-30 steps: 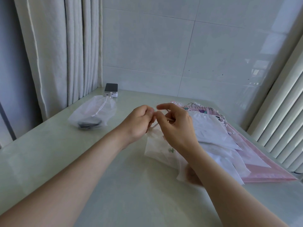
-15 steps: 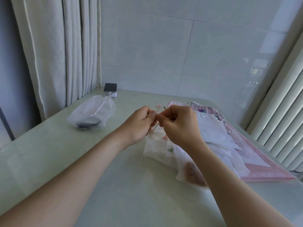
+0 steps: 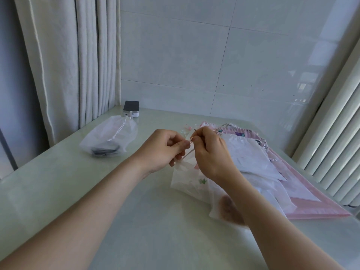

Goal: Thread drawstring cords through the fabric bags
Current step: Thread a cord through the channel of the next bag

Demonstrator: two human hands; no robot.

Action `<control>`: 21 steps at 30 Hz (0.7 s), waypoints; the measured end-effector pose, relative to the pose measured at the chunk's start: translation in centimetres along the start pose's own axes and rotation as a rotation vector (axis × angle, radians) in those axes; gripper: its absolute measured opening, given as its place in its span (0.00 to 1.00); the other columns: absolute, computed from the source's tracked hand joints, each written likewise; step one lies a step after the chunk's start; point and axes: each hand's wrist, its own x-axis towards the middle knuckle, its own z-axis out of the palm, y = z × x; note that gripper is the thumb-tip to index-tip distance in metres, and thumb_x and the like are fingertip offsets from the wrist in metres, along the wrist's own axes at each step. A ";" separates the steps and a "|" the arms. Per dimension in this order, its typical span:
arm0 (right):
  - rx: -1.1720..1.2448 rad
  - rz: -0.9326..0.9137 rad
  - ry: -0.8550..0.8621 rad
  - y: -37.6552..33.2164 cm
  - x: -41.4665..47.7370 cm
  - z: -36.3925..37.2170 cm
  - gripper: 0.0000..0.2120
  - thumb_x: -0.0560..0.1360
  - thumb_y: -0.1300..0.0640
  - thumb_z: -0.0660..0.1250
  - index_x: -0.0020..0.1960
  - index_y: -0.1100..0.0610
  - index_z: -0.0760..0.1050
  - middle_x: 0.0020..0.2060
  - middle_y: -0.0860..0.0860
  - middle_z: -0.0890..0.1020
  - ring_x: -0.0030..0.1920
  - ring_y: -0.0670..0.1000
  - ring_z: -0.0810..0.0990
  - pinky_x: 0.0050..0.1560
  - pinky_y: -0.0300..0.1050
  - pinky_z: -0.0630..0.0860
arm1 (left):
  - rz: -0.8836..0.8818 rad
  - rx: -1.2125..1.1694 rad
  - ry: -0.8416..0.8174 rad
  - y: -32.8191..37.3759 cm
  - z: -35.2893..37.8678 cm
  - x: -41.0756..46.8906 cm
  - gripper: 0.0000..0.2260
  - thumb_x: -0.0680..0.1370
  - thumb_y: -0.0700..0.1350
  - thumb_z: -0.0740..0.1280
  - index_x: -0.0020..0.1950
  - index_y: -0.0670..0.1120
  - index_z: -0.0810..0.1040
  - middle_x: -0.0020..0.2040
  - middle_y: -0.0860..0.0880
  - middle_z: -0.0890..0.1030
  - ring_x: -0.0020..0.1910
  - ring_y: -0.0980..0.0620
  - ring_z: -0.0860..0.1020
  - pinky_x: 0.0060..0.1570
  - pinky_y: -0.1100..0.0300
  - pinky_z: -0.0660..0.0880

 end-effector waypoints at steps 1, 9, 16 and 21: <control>-0.022 -0.012 0.013 0.1 0.1 0.0 0.08 0.83 0.61 0.59 0.46 0.55 0.73 0.32 0.44 0.76 0.35 0.47 0.77 0.38 0.48 0.72 | -0.006 -0.008 -0.012 0.1 -0.2 0.0 0.07 0.82 0.43 0.71 0.49 0.40 0.85 0.36 0.46 0.83 0.35 0.53 0.80 0.34 0.60 0.78; -0.216 -0.222 -0.011 1.1 -0.1 0.0 0.06 0.83 0.60 0.61 0.49 0.57 0.75 0.28 0.41 0.72 0.31 0.48 0.71 0.36 0.49 0.66 | -0.093 0.022 -0.007 0.2 -0.7 -0.1 0.06 0.81 0.41 0.72 0.46 0.40 0.87 0.35 0.45 0.83 0.36 0.51 0.81 0.39 0.55 0.83; 0.417 0.292 -0.110 -0.3 0.1 -1.7 0.08 0.79 0.65 0.67 0.52 0.57 0.84 0.27 0.49 0.74 0.26 0.48 0.71 0.27 0.43 0.73 | -0.095 0.260 -0.100 0.2 -0.8 -0.4 0.08 0.79 0.43 0.72 0.40 0.46 0.87 0.37 0.43 0.85 0.37 0.49 0.84 0.44 0.53 0.86; 0.679 0.355 -0.041 -0.5 -0.1 -1.1 0.06 0.82 0.58 0.69 0.55 0.58 0.83 0.33 0.54 0.82 0.27 0.49 0.69 0.28 0.40 0.68 | -0.049 0.453 -0.199 0.6 -0.5 -0.8 0.08 0.78 0.44 0.71 0.40 0.50 0.86 0.35 0.50 0.86 0.36 0.51 0.86 0.49 0.48 0.85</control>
